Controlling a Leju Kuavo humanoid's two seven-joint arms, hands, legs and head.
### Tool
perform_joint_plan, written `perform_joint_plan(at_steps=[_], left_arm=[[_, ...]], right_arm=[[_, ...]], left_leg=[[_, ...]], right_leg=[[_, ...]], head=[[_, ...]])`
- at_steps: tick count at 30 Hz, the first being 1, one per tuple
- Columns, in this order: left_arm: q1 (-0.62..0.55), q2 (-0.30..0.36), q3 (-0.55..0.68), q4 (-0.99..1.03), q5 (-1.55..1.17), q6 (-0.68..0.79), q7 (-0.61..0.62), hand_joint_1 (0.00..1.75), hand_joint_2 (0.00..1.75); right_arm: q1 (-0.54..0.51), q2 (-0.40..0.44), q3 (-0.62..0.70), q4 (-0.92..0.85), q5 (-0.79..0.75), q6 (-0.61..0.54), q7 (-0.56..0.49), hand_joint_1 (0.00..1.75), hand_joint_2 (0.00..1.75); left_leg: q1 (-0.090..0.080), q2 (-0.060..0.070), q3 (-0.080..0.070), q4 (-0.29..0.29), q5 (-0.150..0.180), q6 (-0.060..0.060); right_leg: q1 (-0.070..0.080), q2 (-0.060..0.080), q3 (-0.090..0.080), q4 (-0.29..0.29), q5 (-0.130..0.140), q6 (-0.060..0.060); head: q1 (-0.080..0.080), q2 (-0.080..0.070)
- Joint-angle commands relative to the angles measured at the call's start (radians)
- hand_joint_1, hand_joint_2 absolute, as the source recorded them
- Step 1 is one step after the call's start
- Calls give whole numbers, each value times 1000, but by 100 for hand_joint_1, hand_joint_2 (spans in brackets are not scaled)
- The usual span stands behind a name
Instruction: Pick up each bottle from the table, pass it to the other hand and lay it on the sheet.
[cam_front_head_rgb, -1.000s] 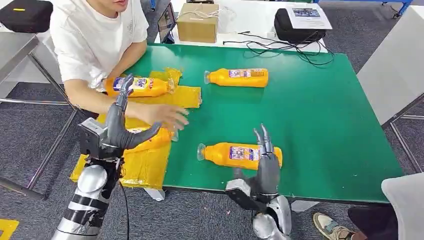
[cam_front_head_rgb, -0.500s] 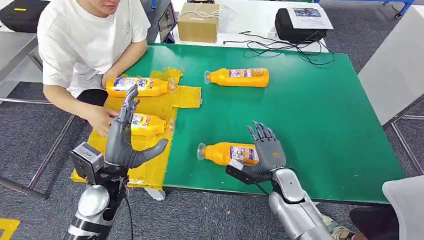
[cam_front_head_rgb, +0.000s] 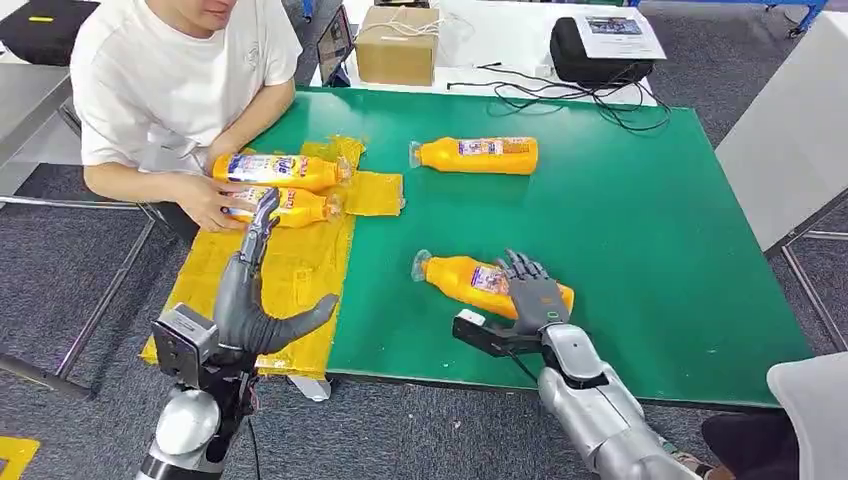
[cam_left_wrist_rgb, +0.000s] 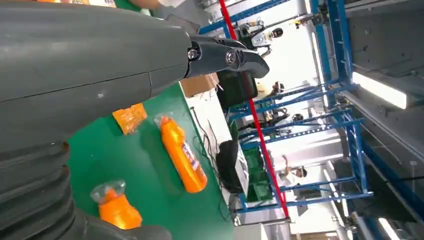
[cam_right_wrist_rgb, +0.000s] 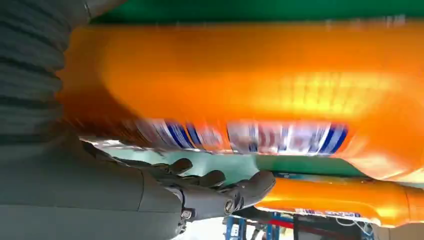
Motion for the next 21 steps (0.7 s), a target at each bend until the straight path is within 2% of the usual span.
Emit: perform_joint_plan(at_steps=[1, 6, 8, 12, 16, 18, 21], left_arm=[[0, 3, -15, 7, 1, 3, 9, 0, 175], [37, -6, 13, -14, -29, 21, 35, 0, 175], [57, -6, 16, -31, -43, 17, 40, 0, 175], [99, -13, 27, -74, -68, 9, 56, 0, 175], [117, -23, 35, -78, -76, 2, 64, 0, 175], [118, -26, 37, -68, -76, -2, 66, 0, 175], [87, -25, 27, -32, -78, -12, 69, 0, 175]], right_arm=[[-43, 0, 45, 117, -1, 20, 13, 0, 175], [-41, -8, 80, 99, 14, 104, 110, 0, 175], [-20, -25, 90, 49, 20, 93, 138, 0, 175], [78, -73, 75, -146, 55, 71, 229, 0, 175], [147, -100, 26, -227, 53, 104, 264, 0, 175], [164, -106, -15, -223, 35, 118, 282, 0, 175], [145, -94, -86, -127, 3, 117, 270, 0, 175]], left_leg=[[1, -1, 4, 0, -1, -1], [1, 0, 4, 0, -1, -1], [1, 0, 5, 0, -2, -1], [1, -2, 7, -1, -1, 0], [1, -6, 8, 0, -1, -1], [0, -3, 7, -1, -1, 0], [0, -5, 8, -1, -1, 0]], right_leg=[[0, 2, 4, 0, -1, -2], [0, 2, 4, 0, -1, -1], [0, 3, 5, -1, -1, -1], [1, -1, 7, -1, -1, -1], [1, -3, 9, -2, -2, -1], [0, -1, 8, -1, -2, -1], [0, -2, 9, -2, -2, -1]], head=[[0, 0], [0, 0], [0, 0], [0, 0], [0, 0], [0, 0], [0, 0]])
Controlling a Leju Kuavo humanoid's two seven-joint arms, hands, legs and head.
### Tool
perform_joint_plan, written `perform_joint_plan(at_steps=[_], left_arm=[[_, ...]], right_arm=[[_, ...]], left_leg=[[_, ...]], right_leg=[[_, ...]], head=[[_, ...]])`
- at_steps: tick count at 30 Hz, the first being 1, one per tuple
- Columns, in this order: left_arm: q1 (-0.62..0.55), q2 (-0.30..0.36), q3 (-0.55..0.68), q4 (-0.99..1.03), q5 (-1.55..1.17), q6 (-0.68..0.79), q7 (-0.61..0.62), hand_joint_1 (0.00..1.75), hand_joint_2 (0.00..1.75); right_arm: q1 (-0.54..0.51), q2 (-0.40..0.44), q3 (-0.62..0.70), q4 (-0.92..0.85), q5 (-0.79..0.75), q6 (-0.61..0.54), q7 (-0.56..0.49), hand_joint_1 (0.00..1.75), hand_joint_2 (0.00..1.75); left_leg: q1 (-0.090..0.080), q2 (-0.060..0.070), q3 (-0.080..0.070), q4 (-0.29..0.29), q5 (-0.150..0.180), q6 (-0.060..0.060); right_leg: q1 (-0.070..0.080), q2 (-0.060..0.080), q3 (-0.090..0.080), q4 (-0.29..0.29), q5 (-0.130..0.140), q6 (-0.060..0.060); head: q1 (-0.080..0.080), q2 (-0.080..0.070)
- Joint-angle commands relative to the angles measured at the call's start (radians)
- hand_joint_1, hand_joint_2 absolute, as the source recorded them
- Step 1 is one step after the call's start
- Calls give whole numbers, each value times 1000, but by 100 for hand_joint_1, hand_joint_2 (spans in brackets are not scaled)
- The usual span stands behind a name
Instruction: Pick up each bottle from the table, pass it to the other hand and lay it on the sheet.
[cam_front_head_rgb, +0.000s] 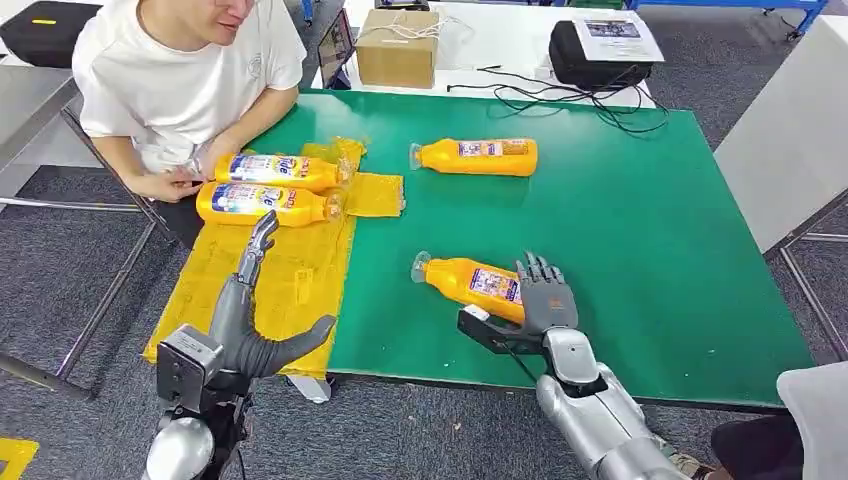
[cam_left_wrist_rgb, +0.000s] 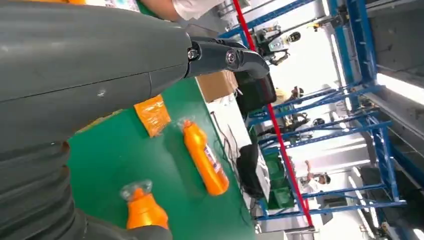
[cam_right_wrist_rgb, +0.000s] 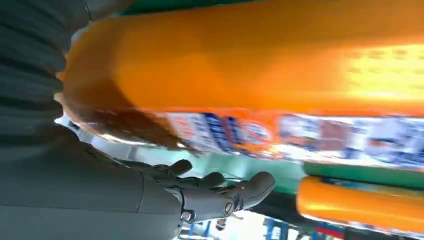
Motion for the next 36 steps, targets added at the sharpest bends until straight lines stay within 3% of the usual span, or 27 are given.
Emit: perform_joint_plan(at_steps=[1, 10, 17, 21, 22, 23, 24, 26, 27, 28, 36], left_arm=[[-33, -14, 7, 60, -1, -27, 14, 0, 175], [-45, -12, -4, 69, 7, -34, 15, 0, 175], [-146, -12, -41, 187, 53, -53, 8, 0, 175], [-180, -10, -52, 213, 74, -57, 4, 0, 175], [-184, -10, -53, 218, 81, -58, 4, 0, 175], [-186, -11, -53, 222, 84, -59, 4, 0, 175], [-189, -11, -53, 225, 87, -60, 3, 0, 175], [-200, -14, -56, 241, 94, -62, 3, 0, 175], [-206, -13, -62, 247, 100, -62, 0, 0, 175], [-214, -10, -69, 255, 103, -62, -2, 0, 175], [-230, -5, -65, 277, 109, -57, -2, 0, 175]], right_arm=[[56, -41, -129, 67, -54, 42, 7, 0, 175], [33, -26, -144, 127, -65, 46, 2, 0, 175], [-88, 54, -224, 362, -211, 11, -203, 0, 175], [-156, 101, -177, 389, -185, -33, -248, 0, 175], [-165, 111, -186, 392, -207, -21, -262, 5, 175], [-172, 115, -177, 394, -204, -13, -263, 77, 175], [-177, 116, -170, 398, -199, -7, -260, 131, 175], [-189, 119, -168, 418, -211, 33, -257, 162, 175], [-192, 115, -174, 439, -247, 108, -278, 175, 175], [-193, 100, -161, 450, -256, 155, -276, 175, 175], [-179, 65, -155, 490, -285, 221, -238, 175, 175]], left_leg=[[1, -5, 2, -1, 0, -1], [1, -4, 4, -1, 0, -1], [0, -3, 8, -2, 1, -1], [0, 2, 8, -1, 1, -1], [1, 4, 6, 0, 1, -1], [1, 5, 7, -1, 1, -1], [1, 7, 6, -1, 2, -2], [1, 8, 6, -1, 2, -2], [0, 8, 6, -1, 2, -1], [1, 7, 6, -1, 3, -2], [3, 5, 8, -2, 3, -2]], right_leg=[[0, -3, 4, -1, -1, -1], [0, -2, 4, -2, 0, -1], [0, -1, 8, -2, 1, -1], [0, 3, 6, -1, 4, -4], [0, 5, 3, 0, 5, -4], [0, 5, 4, 0, 5, -4], [1, 8, 3, 0, 6, -4], [1, 8, 3, 0, 7, -5], [1, 6, 3, 0, 6, -5], [1, 6, 2, 0, 6, -6], [3, 4, 6, -3, 6, -5]], head=[[0, 0], [0, 0], [0, 0], [0, 0], [0, 0], [0, 0], [0, 0], [0, 0], [0, 0], [0, 0], [0, 0]])
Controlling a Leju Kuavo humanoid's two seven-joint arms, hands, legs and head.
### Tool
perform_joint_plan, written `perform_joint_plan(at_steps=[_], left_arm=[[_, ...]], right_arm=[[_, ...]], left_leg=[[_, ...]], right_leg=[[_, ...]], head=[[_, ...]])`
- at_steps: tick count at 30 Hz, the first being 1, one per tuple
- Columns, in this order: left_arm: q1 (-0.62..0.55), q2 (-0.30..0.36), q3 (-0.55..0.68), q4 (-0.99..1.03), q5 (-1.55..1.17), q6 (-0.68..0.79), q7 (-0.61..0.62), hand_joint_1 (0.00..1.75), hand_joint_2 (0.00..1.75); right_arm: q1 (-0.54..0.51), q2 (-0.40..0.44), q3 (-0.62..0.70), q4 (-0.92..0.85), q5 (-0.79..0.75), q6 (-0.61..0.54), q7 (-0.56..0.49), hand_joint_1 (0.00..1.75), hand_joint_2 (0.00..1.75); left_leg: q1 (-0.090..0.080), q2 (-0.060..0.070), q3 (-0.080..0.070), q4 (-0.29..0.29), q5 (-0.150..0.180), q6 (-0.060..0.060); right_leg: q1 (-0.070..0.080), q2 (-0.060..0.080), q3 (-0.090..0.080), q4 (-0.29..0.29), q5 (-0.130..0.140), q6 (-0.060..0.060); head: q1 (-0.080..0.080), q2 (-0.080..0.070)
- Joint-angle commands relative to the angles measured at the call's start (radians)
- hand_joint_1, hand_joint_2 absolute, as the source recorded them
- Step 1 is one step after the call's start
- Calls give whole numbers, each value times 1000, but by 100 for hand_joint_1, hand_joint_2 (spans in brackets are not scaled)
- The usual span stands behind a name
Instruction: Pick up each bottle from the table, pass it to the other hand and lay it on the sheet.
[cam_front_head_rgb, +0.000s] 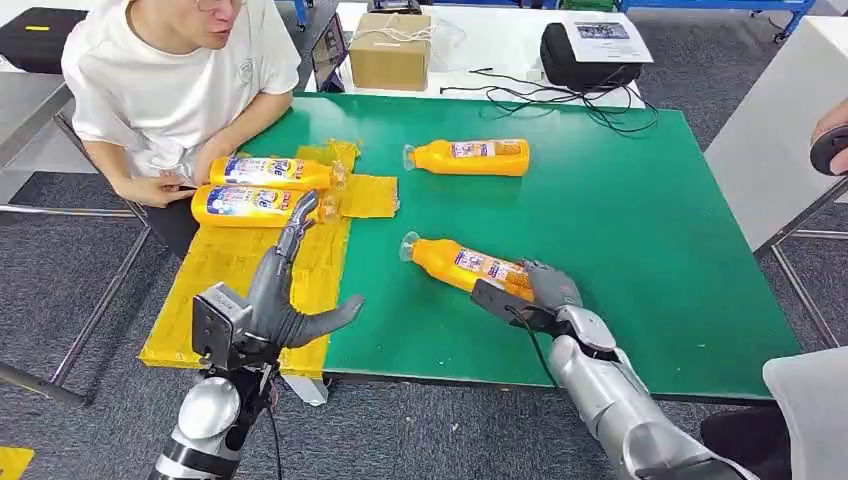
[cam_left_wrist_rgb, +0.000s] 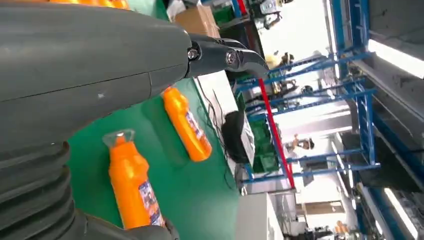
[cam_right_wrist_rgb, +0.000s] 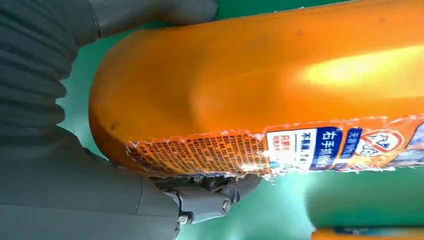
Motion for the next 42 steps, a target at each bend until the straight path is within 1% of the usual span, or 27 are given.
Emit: perform_joint_plan(at_steps=[1, 3, 4, 7, 11, 12, 13, 14, 16, 18, 19, 20, 21, 22, 23, 24, 25, 27, 28, 30, 32, 33, 34, 36, 40, 41, 42], left_arm=[[-61, 14, -17, 108, 3, 5, 1, 0, 175], [-61, 14, -18, 108, 3, 5, 1, 0, 175], [-61, 14, -18, 108, 3, 5, 1, 0, 175], [-63, 13, -19, 112, 3, 5, 1, 0, 175], [-67, 13, -31, 117, 4, 4, 5, 0, 175], [-70, 15, -39, 120, 5, 4, 6, 0, 175], [-69, 17, -42, 119, 5, 4, 6, 0, 175], [-64, 20, -44, 114, 9, 3, 6, 0, 175], [-20, 15, -33, 87, 38, 2, 6, 0, 175], [56, -8, -12, 52, 103, 2, 23, 0, 175], [102, -33, 13, 36, 171, 1, 26, 0, 175], [147, -44, 18, 17, 210, 5, 24, 0, 175], [155, -41, 12, 13, 213, 7, 18, 0, 175], [167, -53, 21, 10, 241, 14, 20, 0, 175], [192, -71, 36, -1, 289, 18, 13, 0, 175], [224, -89, 45, -9, 351, 23, 20, 0, 175], [249, -95, 40, -18, 392, 20, 21, 0, 175], [295, -72, -13, -38, 442, -12, 18, 0, 175], [304, -48, -51, -40, 438, -26, 9, 0, 175], [313, -21, -97, -31, 419, -39, -12, 0, 175], [305, -11, -115, -14, 419, -42, -13, 0, 175], [303, -11, -116, -11, 419, -42, -13, 0, 175], [300, -10, -118, -8, 419, -41, -14, 0, 175], [290, 0, -144, -4, 414, -56, -13, 0, 175], [283, 1, -157, 2, 414, -59, -12, 0, 175], [273, 7, -173, 7, 416, -73, -12, 0, 175], [264, 10, -187, 16, 413, -82, -15, 0, 175]], right_arm=[[16, -15, 22, 156, -26, 76, 26, 175, 175], [15, -13, 23, 155, -26, 76, 26, 175, 175], [15, -13, 23, 155, -26, 76, 26, 175, 175], [15, -13, 25, 153, -27, 79, 30, 175, 175], [33, -14, 5, 148, -61, 72, 27, 175, 175], [51, -9, -45, 138, -128, 81, -26, 175, 175], [63, -8, -60, 132, -155, 80, -56, 175, 175], [78, -5, -87, 120, -195, 76, -98, 175, 175], [146, 9, -157, 57, -314, 77, -241, 175, 175], [260, 31, -199, -89, -431, 84, -370, 175, 175], [332, 58, -231, -207, -519, 107, -437, 175, 175], [415, 82, -223, -363, -572, 114, -421, 175, 175], [439, 84, -203, -414, -582, 113, -389, 175, 175], [460, 91, -201, -464, -613, 102, -398, 175, 175], [494, 106, -195, -536, -650, 73, -439, 175, 175], [540, 141, -201, -636, -728, 63, -462, 175, 175], [574, 158, -189, -714, -773, 65, -455, 175, 175], [627, 159, -132, -841, -809, 41, -438, 175, 175], [637, 148, -105, -872, -825, 45, -442, 175, 175], [645, 141, -74, -911, -837, 41, -461, 175, 175], [628, 139, -41, -908, -829, 45, -454, 175, 175], [624, 140, -36, -901, -828, 45, -453, 175, 175], [614, 137, -22, -883, -814, 42, -447, 175, 175], [584, 114, 48, -817, -740, 41, -437, 175, 175], [574, 118, 77, -775, -723, 40, -449, 175, 175], [560, 115, 108, -745, -711, 57, -454, 175, 175], [547, 113, 145, -722, -691, 69, -458, 175, 175]], left_leg=[[1, -7, 2, -2, 1, -1], [1, -8, 1, -2, 1, -1], [1, -6, 2, -2, 1, -1], [1, -7, 2, -1, 1, -1], [1, -9, 2, -2, 1, -1], [1, -7, 2, -1, 1, -1], [1, -7, 2, -2, 1, -1], [1, -9, 2, -2, 1, -1], [2, -9, 3, -3, 1, -1], [2, -5, 6, -3, -1, -1], [2, -6, 6, -4, -1, -1], [2, -7, 6, -4, -1, -2], [2, -4, 7, -5, -2, -2], [2, -3, 7, -3, -4, -2], [2, -5, 6, -4, -4, -2], [2, -4, 4, -2, -5, -2], [1, -6, 3, -1, -5, -2], [1, -5, 1, 0, -7, -2], [1, -3, -1, 0, -7, -2], [1, -7, -5, 1, -7, -2], [1, -8, -9, 1, -7, -2], [1, -8, -14, 0, -4, -1], [1, -8, -10, 0, -7, -1], [0, -7, -13, -1, -5, -1], [1, -7, -11, -1, -5, -1], [1, -8, -9, -1, -6, -2], [0, -7, -12, -1, -4, -1]], right_leg=[[1, -4, 3, -2, 0, -1], [1, -5, 3, -2, -1, -1], [1, -3, 3, -2, -1, -1], [1, -3, 4, -2, -1, -1], [1, -5, 4, -3, -1, -1], [1, -4, 4, -2, -1, -1], [1, -4, 4, -2, -1, -1], [1, -5, 4, -3, -1, -1], [1, -6, 5, -4, -1, -1], [2, -2, 8, -4, -1, -1], [2, -3, 8, -6, -1, -1], [2, -3, 8, -5, -1, -2], [2, 0, 9, -5, -2, -2], [2, 0, 8, -4, -2, -1], [2, -1, 8, -4, -4, -2], [2, 0, 6, -2, -5, -1], [2, -1, 5, -1, -6, 0], [2, 0, 3, 1, -8, -1], [1, 2, 1, 2, -8, -1], [1, -1, -3, 2, -9, -1], [0, -2, -6, 2, -9, -1], [1, -2, -11, 1, -6, 0], [1, -1, -7, 2, -9, -1], [0, -1, -9, 0, -6, -1], [0, -1, -8, 0, -6, -1], [0, -1, -6, 0, -8, -2], [0, -1, -9, 0, -6, -1]], head=[[0, 0], [0, 0], [0, 0], [0, 0], [0, 0], [0, 0], [0, 0], [0, 0], [0, 0], [0, 0], [0, 0], [0, 0], [0, 0], [0, 0], [0, 0], [0, 0], [0, 0], [0, 0], [0, 0], [0, 0], [-1, 0], [0, 0], [0, 0], [0, 0], [0, 0], [0, 0], [0, 0]])
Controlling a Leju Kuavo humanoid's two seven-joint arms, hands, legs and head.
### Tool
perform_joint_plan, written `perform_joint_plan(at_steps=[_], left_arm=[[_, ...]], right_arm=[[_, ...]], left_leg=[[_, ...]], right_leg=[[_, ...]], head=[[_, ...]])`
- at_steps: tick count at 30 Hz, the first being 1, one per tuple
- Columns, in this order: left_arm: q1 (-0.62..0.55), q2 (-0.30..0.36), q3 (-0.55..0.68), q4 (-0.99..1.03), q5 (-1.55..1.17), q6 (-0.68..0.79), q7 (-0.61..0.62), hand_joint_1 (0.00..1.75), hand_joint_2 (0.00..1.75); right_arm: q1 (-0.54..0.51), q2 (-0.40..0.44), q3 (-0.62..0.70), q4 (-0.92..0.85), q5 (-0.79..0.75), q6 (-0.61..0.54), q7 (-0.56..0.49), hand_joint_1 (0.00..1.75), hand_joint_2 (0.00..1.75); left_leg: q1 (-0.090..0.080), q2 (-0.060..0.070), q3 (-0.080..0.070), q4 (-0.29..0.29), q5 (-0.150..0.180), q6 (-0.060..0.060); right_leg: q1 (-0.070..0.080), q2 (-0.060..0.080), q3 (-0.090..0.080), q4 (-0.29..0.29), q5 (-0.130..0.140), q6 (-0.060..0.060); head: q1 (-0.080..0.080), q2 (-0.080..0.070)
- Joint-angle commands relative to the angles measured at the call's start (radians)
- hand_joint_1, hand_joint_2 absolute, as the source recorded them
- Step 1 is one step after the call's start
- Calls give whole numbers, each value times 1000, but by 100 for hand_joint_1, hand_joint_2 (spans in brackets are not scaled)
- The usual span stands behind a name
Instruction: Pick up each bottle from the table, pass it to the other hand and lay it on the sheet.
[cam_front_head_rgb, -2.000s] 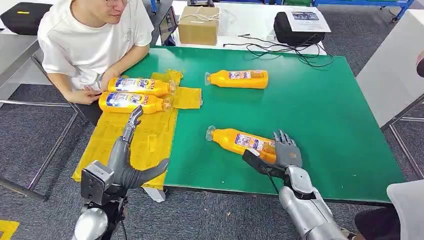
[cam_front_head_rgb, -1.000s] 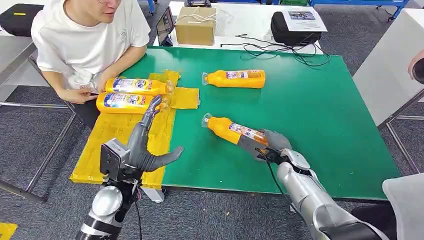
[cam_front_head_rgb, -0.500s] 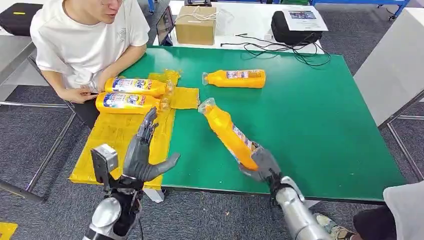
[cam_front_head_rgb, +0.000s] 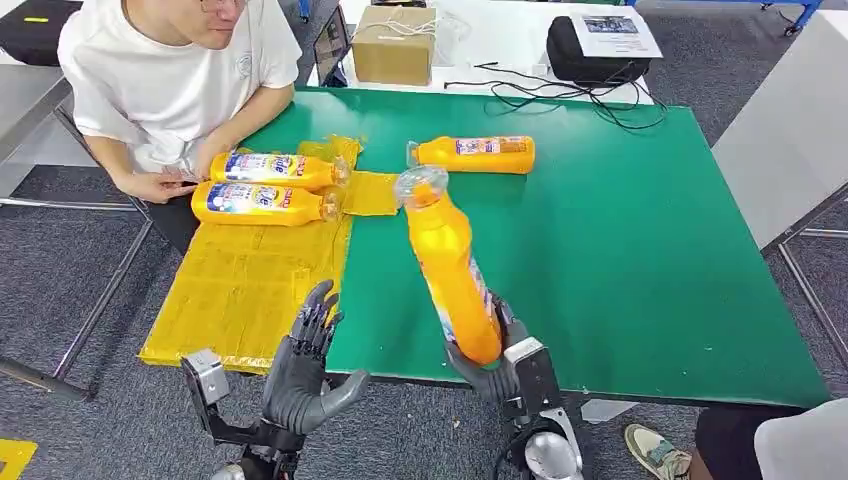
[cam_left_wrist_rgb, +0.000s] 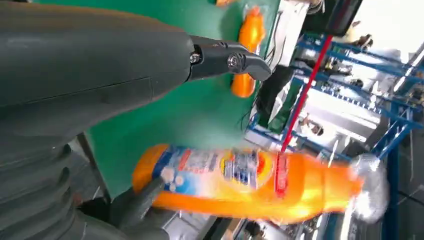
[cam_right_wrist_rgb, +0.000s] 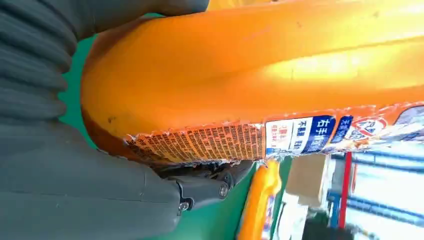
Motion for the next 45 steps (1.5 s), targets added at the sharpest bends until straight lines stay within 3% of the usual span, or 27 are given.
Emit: perform_joint_plan(at_steps=[1, 8, 20, 30, 32, 36, 37, 38, 39, 44, 45], left_arm=[[-50, 55, -103, 58, -9, -39, -9, 0, 175], [-119, 8, -102, 151, 14, -67, -2, 0, 175], [-173, -14, -93, 205, 8, -108, -4, 0, 175], [-230, -44, -5, 318, -22, -98, -17, 0, 175], [-233, -38, 1, 327, 48, -191, -6, 0, 175], [-230, -37, 3, 318, 71, -234, -10, 0, 175], [-230, -37, 2, 317, 73, -243, -11, 23, 175], [-227, -34, 3, 308, 69, -251, -17, 129, 175], [-227, -31, 1, 305, 68, -262, -22, 175, 175], [-222, -22, 1, 296, 64, -293, -29, 175, 175], [-218, -21, 5, 293, 59, -297, -31, 175, 175]], right_arm=[[-69, -30, 218, 112, 76, 37, -19, 175, 175], [-134, -29, 344, 257, 140, 21, -6, 175, 175], [-194, -42, 404, 310, 160, 26, -9, 175, 175], [-262, -84, 540, 291, 177, 117, 8, 175, 175], [-274, -89, 556, 294, 150, 156, -3, 175, 175], [-293, -94, 568, 314, 129, 181, -15, 175, 175], [-296, -94, 570, 317, 127, 182, -16, 175, 175], [-300, -91, 566, 320, 121, 177, -13, 175, 175], [-303, -89, 563, 318, 113, 181, -13, 175, 175], [-309, -97, 557, 297, 83, 208, -12, 175, 175], [-306, -94, 551, 294, 67, 220, -7, 138, 175]], left_leg=[[1, 0, 4, -1, -1, -1], [1, 0, 4, -2, 0, -1], [0, -1, 4, -1, 0, 0], [1, -3, 4, -1, 0, -1], [1, -2, 3, -1, 0, -1], [1, -3, 5, -1, -1, -1], [1, -3, 3, 0, 0, -1], [1, -3, 4, 0, -1, -1], [1, -2, 3, 0, 0, -1], [1, -4, 5, 1, -2, -1], [0, -3, 3, 0, 0, -1]], right_leg=[[0, 2, 3, 0, -1, -1], [1, 2, 3, -1, 0, -1], [0, 0, 4, -1, 0, -1], [0, -1, 4, -1, -1, -1], [0, -1, 3, -1, -1, -1], [0, -1, 5, 0, -1, -1], [0, -2, 3, 0, -1, -1], [0, -1, 4, 0, -1, -1], [1, -1, 3, 0, -1, -1], [1, -1, 5, 1, -3, -1], [0, -1, 3, 0, -1, -1]], head=[[0, 0], [0, 0], [0, 0], [0, 0], [0, 0], [0, 0], [-1, 0], [0, 0], [0, 0], [0, 0], [0, 0]])
